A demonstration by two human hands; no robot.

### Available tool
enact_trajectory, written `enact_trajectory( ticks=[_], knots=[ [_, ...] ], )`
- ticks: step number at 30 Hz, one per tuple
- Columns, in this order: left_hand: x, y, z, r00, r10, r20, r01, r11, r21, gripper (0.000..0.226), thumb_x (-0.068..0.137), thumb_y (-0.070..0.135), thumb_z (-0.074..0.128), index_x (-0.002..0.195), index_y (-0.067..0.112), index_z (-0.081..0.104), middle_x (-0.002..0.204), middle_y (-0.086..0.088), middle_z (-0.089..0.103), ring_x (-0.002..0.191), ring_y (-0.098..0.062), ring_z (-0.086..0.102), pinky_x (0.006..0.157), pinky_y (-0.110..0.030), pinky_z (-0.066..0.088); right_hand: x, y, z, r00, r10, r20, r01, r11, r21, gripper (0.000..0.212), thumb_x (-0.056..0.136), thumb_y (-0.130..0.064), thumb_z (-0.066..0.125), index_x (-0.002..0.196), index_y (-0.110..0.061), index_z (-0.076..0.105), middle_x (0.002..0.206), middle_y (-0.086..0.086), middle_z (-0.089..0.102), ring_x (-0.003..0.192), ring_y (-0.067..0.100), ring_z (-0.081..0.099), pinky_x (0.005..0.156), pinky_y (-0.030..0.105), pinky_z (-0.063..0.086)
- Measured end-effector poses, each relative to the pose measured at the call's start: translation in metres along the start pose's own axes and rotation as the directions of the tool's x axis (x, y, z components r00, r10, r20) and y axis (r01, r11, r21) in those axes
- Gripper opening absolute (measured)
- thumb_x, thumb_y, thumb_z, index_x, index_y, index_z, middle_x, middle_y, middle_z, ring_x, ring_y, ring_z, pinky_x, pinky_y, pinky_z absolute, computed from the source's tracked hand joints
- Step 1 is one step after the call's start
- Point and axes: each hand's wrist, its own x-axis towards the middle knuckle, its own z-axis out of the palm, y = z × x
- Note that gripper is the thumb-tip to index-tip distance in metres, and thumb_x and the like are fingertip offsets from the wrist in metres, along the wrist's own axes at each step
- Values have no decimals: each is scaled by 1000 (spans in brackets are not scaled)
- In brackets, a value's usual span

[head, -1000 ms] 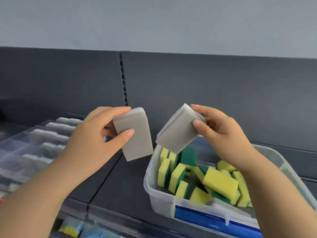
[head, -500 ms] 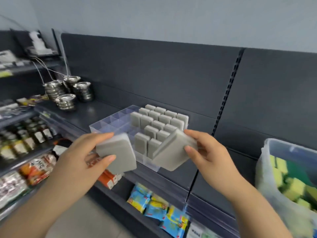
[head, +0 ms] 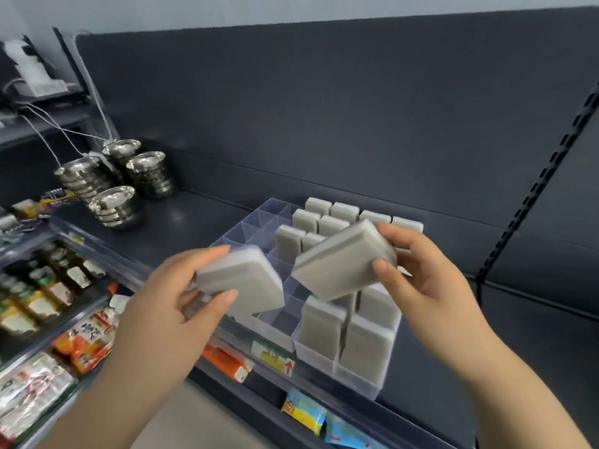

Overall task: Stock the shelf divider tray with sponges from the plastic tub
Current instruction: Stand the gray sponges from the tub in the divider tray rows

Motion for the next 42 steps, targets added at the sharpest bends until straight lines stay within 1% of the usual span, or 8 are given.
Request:
enact_trajectory(
  ticks=[5,10,16,19,27,34,38,42],
  knots=[
    [55,-28,2,999,20,29,-22,998,65,47,73,31,67,111,55,53,114,28,57,95,8,59,72,-22,46,48,11,20,999,14,-30,-16,997,-77,35,83,-29,57,109,-50,49,111,-31,55,102,-4,56,77,7,44],
    [78,-66,9,993,-74,93,86,988,-126,43,70,42,64,112,46,58,114,17,63,102,-4,62,82,-34,49,76,18,38,998,49,-26,-54,966,-252,35,80,-31,58,103,-54,49,112,-38,50,98,-12,52,75,-2,37],
    [110,-96,21,977,-81,197,117,977,-179,41,70,35,68,107,50,59,111,21,63,98,3,61,79,-11,48,87,16,57,987,161,-10,-152,902,-404,37,77,-36,59,107,-55,48,106,-34,56,97,-10,53,81,-1,37],
    [126,-112,24,963,-38,269,92,978,-189,49,73,18,72,105,52,59,107,23,64,95,4,62,78,-9,46,86,12,73,981,190,-42,-186,852,-489,39,78,-33,59,108,-55,47,107,-30,56,99,-11,53,82,0,37],
    [175,-142,28,882,84,464,53,960,-274,51,74,18,72,104,55,56,104,27,63,89,10,61,69,-2,43,79,2,112,946,300,-122,-285,593,-753,41,86,-22,58,121,-40,52,115,-22,52,89,-7,41,78,-4,30],
    [190,-155,37,836,164,523,-6,957,-291,51,74,13,73,108,47,58,106,22,61,88,8,60,69,1,40,78,-3,130,907,392,-157,-348,484,-803,43,89,-22,54,128,-38,46,126,-20,49,114,3,44,88,10,31],
    [187,-154,39,822,185,539,-14,952,-305,51,74,13,74,110,46,58,106,23,61,88,5,61,71,0,41,77,0,134,907,398,-138,-332,474,-815,42,90,-21,54,129,-36,46,126,-19,49,115,2,41,84,3,22],
    [184,-148,39,820,205,535,-32,949,-314,52,73,12,74,108,47,57,106,23,60,86,5,62,71,-1,41,75,4,138,909,395,-130,-331,498,-802,42,91,-18,54,129,-33,47,127,-15,49,115,8,46,90,13,35]
  ],
)
